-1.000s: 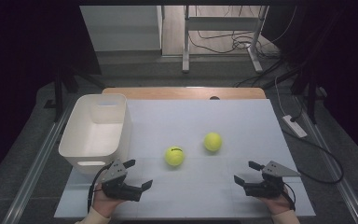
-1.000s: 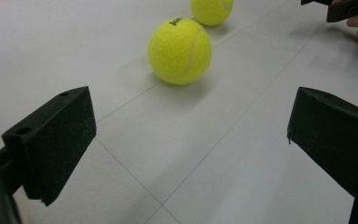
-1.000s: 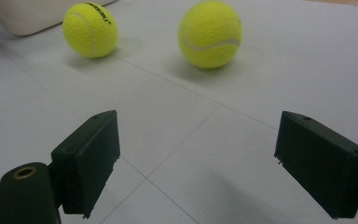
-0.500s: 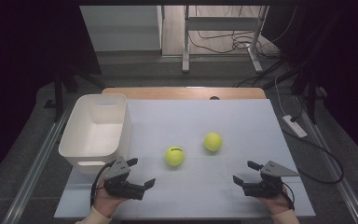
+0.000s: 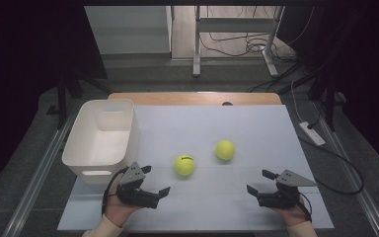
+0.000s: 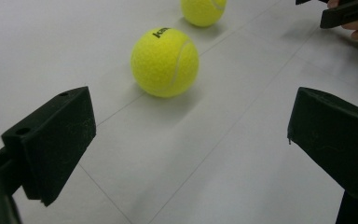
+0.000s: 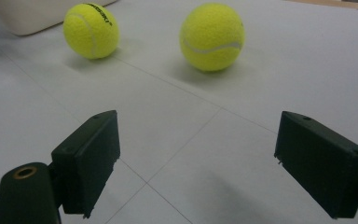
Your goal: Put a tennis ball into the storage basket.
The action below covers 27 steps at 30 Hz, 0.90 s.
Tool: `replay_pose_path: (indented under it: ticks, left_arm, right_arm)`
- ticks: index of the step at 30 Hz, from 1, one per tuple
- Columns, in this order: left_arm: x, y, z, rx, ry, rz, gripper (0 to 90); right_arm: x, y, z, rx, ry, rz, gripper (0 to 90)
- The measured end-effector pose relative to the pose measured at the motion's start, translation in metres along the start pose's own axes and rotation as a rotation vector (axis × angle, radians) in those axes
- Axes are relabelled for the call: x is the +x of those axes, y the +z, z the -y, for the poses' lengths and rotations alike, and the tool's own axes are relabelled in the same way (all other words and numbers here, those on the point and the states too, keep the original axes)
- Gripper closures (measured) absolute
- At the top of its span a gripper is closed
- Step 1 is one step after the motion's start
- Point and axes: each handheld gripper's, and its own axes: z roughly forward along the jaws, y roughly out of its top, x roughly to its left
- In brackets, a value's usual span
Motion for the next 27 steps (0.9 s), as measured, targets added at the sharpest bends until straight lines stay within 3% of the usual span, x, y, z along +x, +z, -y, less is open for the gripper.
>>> replay_pose_path:
  ticks: [27]
  left_arm:
    - [-0.003,0.021,-0.023,0.039,0.015,0.03,2.0]
  right_arm:
    - [0.001,0.0,0.0,0.004,-0.006,0.002,14.4]
